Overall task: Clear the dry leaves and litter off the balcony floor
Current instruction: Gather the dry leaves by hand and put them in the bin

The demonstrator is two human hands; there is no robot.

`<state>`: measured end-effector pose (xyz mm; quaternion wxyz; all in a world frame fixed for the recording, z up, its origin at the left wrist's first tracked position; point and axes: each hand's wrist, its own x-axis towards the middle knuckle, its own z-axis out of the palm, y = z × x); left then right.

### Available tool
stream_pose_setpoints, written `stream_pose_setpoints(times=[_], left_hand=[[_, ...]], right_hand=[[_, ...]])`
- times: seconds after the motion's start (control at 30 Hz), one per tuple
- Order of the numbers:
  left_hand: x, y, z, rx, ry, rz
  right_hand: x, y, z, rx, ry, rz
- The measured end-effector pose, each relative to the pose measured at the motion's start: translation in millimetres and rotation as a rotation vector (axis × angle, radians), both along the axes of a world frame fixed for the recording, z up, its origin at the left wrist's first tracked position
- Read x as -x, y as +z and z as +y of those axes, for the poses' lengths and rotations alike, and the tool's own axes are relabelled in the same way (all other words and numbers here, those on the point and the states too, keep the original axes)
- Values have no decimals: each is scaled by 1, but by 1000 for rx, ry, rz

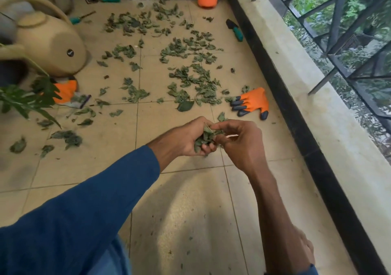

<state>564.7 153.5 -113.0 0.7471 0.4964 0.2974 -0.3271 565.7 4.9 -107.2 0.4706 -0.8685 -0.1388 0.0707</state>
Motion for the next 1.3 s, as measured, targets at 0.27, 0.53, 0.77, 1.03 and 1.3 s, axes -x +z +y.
stream_pose_setpoints(times=[0.27, 0.53, 0.77, 1.03, 1.3], left_hand=[[11, 6, 9, -108, 246, 12], [17, -2, 16, -420, 174, -142], [24, -4, 24, -534, 171, -125], [26, 0, 34, -463, 113, -105], [33, -1, 41, -442, 71, -118]], right_hand=[[5, 15, 33, 150, 97, -11], [14, 12, 49, 142, 108, -70], [6, 15, 25, -137, 265, 240], [-37, -49, -29, -161, -108, 299], [-51, -139, -41, 213, -157, 256]])
